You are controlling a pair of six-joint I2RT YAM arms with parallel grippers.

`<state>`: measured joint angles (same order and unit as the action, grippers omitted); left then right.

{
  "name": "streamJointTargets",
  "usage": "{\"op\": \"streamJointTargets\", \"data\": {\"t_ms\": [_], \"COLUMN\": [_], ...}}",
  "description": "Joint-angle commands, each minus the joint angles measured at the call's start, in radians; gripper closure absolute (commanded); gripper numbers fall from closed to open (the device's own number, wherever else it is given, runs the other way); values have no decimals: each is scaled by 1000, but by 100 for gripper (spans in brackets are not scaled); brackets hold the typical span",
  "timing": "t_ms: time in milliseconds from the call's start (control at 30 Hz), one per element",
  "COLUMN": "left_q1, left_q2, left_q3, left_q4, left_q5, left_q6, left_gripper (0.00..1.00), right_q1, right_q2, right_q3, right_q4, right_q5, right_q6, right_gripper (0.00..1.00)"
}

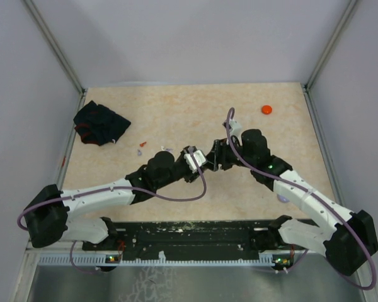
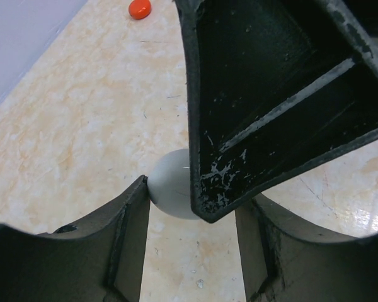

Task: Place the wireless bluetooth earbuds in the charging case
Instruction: Open the charging case.

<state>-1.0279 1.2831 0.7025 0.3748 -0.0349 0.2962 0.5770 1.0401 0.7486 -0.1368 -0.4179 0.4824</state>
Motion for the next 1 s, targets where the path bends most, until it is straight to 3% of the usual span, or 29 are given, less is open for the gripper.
{"op": "streamJointTargets", "data": {"t_ms": [0, 267, 400, 567, 633, 800, 967], "left_q1": [-9, -12, -12, -11, -11, 19, 166], "left_q2": [10, -1, -9, -35, -56, -138, -237], "left_q3": [32, 28, 29, 38, 26, -41, -116], "left_q4": [12, 2, -25, -102, -112, -71, 4], "left_q5": [28, 35, 39, 32, 53, 116, 400], "left_q6": [21, 10, 10, -33, -39, -85, -192], "left_gripper": [46, 43, 35, 26, 18, 12, 14], "right_q1": [30, 33, 32, 32, 32, 32, 32], "right_q2": [14, 9, -5, -15, -17, -26, -39], "right_q3": [63, 77, 82, 106, 121, 155, 178], "right_q4": [55, 15, -14, -65, -90, -147, -189], "right_q5": [16, 38, 47, 45, 44, 38, -36], "right_q6": [-15, -41, -70, -129, -153, -222, -302], "right_gripper": [44, 70, 85, 95, 97, 98, 99]}}
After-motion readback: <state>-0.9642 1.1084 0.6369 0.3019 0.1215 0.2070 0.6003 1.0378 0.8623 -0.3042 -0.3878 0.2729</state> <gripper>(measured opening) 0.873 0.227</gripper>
